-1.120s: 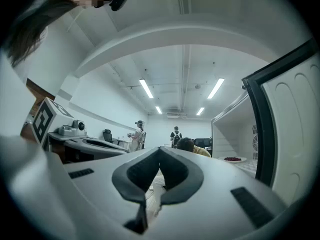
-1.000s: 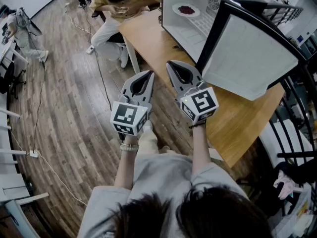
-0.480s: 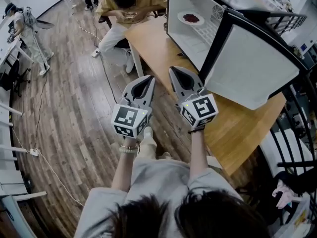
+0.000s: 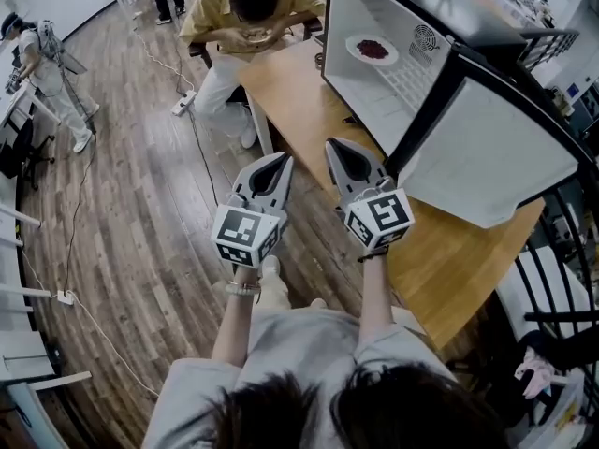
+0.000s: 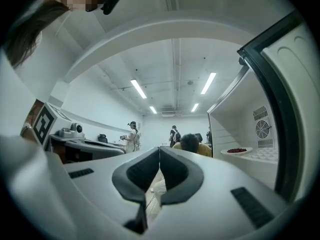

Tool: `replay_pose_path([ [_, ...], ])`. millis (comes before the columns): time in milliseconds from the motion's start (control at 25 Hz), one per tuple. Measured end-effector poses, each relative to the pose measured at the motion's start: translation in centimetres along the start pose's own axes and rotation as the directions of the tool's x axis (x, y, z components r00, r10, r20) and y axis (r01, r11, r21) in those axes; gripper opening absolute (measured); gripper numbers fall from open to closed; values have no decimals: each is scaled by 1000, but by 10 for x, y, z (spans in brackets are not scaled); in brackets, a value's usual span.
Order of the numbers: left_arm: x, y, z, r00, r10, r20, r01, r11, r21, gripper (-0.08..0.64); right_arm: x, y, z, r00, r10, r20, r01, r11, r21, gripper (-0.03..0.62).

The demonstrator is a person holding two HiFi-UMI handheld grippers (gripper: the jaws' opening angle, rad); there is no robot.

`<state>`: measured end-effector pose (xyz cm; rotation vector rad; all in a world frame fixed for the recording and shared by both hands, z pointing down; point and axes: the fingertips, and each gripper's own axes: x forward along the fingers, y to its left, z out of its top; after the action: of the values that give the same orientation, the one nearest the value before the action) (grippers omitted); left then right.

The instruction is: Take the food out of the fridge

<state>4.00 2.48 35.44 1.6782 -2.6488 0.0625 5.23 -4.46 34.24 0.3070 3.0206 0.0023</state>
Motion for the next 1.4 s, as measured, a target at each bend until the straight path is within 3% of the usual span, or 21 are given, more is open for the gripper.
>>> replay_pose_path([
  [560,42,90,-4,997,-74,-8,74,997,-3,8,83,-17,-16,996,-76,-42,74,996,-54,9],
  [720,51,106,-3,994,-108,-4,108,994,-1,8,102,-17,-21,991,-100,-93,88,988,-123,9],
  [1040,64,124,-1,980,-199,7,199,980,13,8,129,-16,-30,979,-164,-122,145,978,-153,9],
  [1400,79,132,-7,965,-261,13,261,965,1,8,132,-33,-35,962,-256,-95,245,962,-117,9],
])
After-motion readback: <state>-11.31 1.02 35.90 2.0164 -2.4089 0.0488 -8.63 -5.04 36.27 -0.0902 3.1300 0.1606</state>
